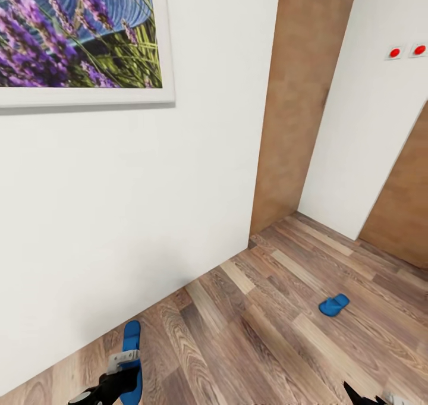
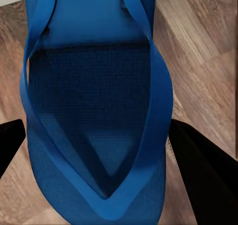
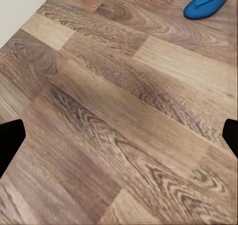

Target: In the bedroom, move the book from the bed onto either nightstand, and place the two sandals side by side next to the bed.

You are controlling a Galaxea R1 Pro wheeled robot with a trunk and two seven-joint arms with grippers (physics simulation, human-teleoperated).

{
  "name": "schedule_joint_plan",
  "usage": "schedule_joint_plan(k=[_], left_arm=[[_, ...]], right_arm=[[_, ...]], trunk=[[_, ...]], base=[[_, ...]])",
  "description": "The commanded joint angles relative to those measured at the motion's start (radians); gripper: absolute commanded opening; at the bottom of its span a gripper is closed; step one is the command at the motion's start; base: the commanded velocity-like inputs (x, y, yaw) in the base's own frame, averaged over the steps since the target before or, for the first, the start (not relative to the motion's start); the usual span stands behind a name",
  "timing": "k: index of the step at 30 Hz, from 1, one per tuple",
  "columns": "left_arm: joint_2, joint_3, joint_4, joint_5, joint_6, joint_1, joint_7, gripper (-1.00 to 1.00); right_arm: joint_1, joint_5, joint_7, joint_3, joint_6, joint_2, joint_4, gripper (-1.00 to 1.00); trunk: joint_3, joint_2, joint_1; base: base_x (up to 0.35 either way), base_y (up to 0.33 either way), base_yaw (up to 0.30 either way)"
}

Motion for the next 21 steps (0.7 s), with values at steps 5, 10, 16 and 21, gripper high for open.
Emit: schedule_joint_plan(k=[5, 10, 16, 21], left_arm=[[0.000, 0.003, -0.002, 0.010, 0.008, 0.000, -0.005, -1.00], [0.000, 0.003, -0.001, 0.009, 0.008, 0.000, -0.005, -1.00], [0.000, 0.003, -0.001, 0.010, 0.008, 0.000, -0.005, -1.00], [0.000, 0.003, -0.002, 0.009, 0.008, 0.000, -0.005, -1.00]], right_arm=[[-0.001, -0.003, 0.007, -0.004, 0.000, 0.000, 0.002, 1.00], [-0.001, -0.003, 0.007, -0.004, 0.000, 0.001, 0.002, 1.00], [-0.001, -0.003, 0.007, -0.004, 0.000, 0.000, 0.002, 1.00], [-0.001, -0.003, 0.007, -0.004, 0.000, 0.001, 0.002, 1.00]], trunk=[[-0.002, 0.000, 0.000], [-0.002, 0.000, 0.000], [-0.002, 0.000, 0.000], [-0.003, 0.000, 0.000]], base=[[0.002, 0.001, -0.269], [0.000, 0.000, -0.278], [0.000, 0.000, -0.280], [0.000, 0.000, -0.269]])
